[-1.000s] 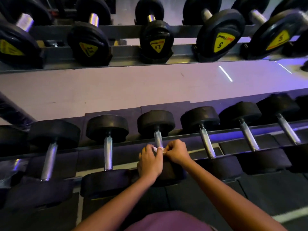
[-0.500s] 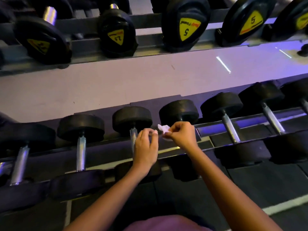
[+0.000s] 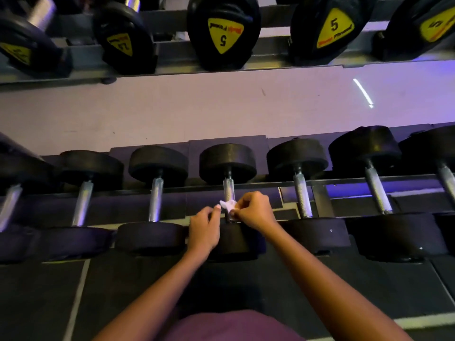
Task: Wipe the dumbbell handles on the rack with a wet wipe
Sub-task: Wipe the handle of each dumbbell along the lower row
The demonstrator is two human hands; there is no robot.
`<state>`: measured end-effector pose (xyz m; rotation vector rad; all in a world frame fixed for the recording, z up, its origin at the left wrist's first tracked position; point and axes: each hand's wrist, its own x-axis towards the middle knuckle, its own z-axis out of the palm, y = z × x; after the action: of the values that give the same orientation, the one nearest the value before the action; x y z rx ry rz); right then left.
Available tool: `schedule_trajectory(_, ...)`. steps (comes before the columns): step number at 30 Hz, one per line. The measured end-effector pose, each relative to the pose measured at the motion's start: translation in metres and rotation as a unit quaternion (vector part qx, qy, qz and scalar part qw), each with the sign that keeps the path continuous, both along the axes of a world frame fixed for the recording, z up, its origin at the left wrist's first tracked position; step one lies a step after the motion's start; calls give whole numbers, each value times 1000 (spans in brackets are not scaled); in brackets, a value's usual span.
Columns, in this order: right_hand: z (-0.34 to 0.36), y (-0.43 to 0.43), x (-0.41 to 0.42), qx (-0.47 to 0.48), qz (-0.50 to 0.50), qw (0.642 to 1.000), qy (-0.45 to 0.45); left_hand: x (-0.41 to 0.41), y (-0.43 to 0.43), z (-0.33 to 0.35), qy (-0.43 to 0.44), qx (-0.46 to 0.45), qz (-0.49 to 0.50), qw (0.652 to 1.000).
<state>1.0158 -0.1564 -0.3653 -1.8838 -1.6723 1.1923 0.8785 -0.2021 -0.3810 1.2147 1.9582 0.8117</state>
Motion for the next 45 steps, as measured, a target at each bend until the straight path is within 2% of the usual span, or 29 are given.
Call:
schedule_trajectory(11,4,63,-29,39,-86,995,16,-8,14,-10,-54,-4,-77,996)
schedule_trajectory(17,-3,52,-27,28,-69,997,-25,-9,16,-9,-27,-2,-97,995)
schedule_trajectory(22,-6,32,-14,-31,-7,999,-43,-8,14,-9,-25,-1,-79,997)
schedule_trajectory(27,-6,19,-3,-91,10,996,-15,-8,12,-6,-7,-8,-48,999)
schedule_trajectory(32,-1,45,-6,-6,-45,998,41,5,7,6,10,-65,28,997)
schedule_trajectory(36,2,69,-8,9,-69,993,97,14,11,12,15,-116,49,992)
schedule_trajectory(38,-5,67,-3,-5,-40,995,87,21,12,14,47,-127,58,989)
schedule_trajectory(42,-24,46,11,-92,44,992,78,33,9,17,104,-123,98,982)
schedule_trajectory(45,-30,24,19,-85,87,991,61,39,6,22,127,-109,84,982)
